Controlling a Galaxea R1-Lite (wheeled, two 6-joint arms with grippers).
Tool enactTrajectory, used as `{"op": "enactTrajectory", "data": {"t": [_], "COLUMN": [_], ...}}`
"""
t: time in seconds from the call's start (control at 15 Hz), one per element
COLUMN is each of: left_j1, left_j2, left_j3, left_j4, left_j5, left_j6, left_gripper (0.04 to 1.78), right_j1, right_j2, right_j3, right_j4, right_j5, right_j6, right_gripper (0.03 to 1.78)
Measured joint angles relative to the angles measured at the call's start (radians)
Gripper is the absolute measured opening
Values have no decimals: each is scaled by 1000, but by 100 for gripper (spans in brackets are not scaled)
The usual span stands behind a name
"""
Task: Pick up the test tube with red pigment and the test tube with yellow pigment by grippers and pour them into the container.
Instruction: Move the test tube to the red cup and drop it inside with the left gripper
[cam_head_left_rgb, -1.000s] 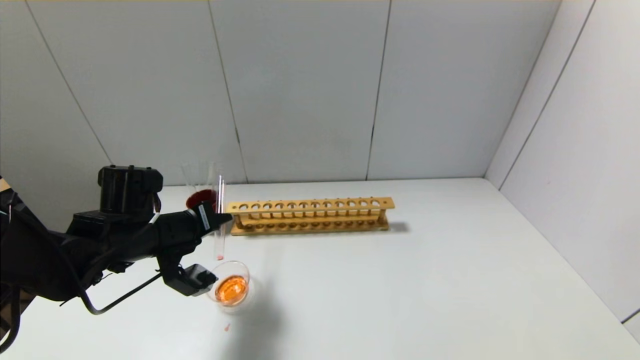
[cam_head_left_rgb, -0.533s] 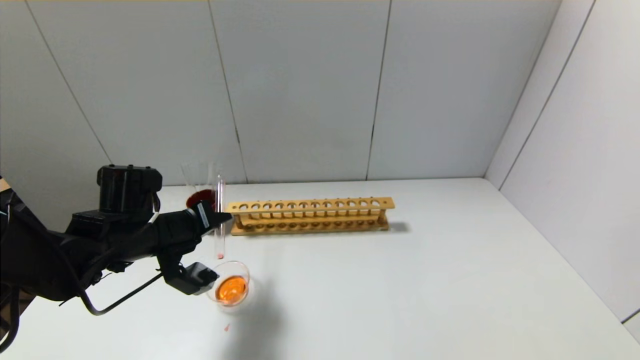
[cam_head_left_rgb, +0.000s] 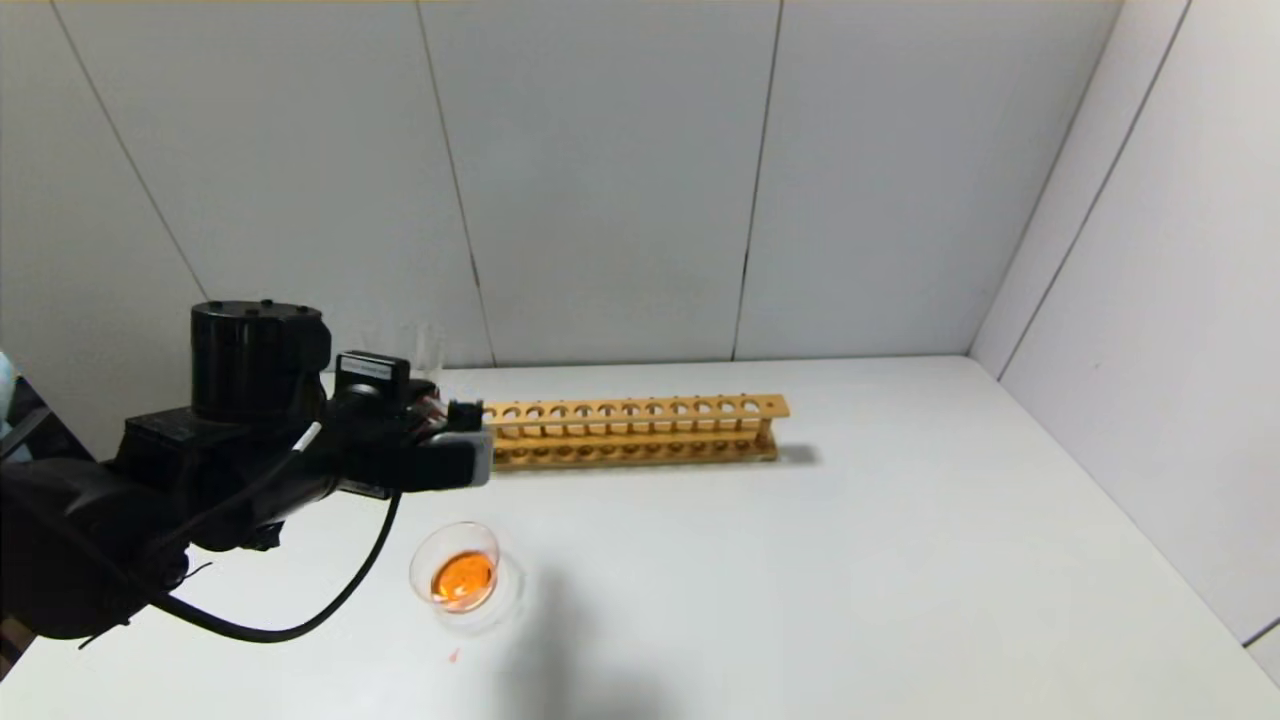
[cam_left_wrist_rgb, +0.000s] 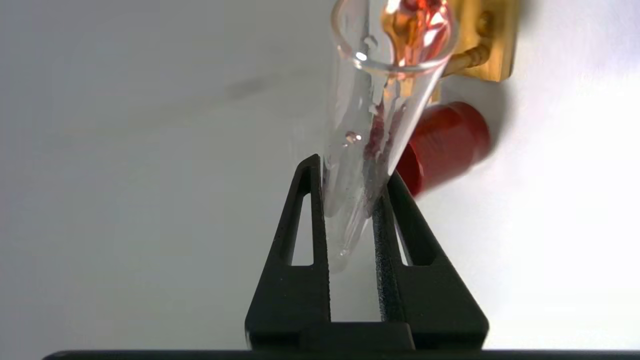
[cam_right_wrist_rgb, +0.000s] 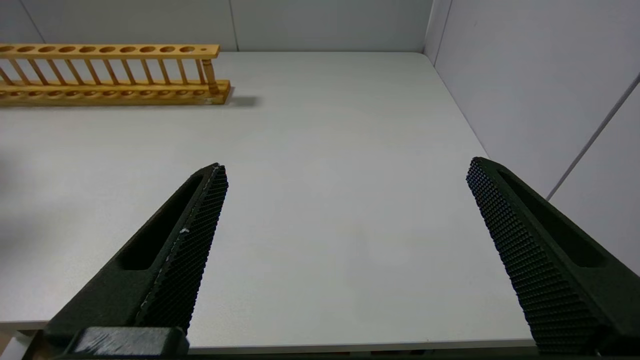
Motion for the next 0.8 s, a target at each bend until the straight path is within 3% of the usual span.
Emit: {"op": "enactTrajectory", "data": {"t": [0.13,0.2,0.4,0.6,0.8], "left_j1": [-36,-47,-43,0,122], "left_j2": [-55,-98,-201,-225,-216], "left_j3": [-44,-84,-212,-284,-279], "left_j4": [73,149,428,545,497], "left_j5": [140,170,160,-6,-203], "left_j6": [-261,-360,-592,-899,-1152], "left_gripper": [30,30,30,30,30], "right_j1": [0,0,0,0,0], "right_j2": [0,0,0,0,0], "right_j3": [0,0,0,0,0], "right_j4": [0,0,0,0,0], "right_j5": [0,0,0,0,0], "right_j6": [0,0,0,0,0], "right_gripper": [175,175,175,175,175]}}
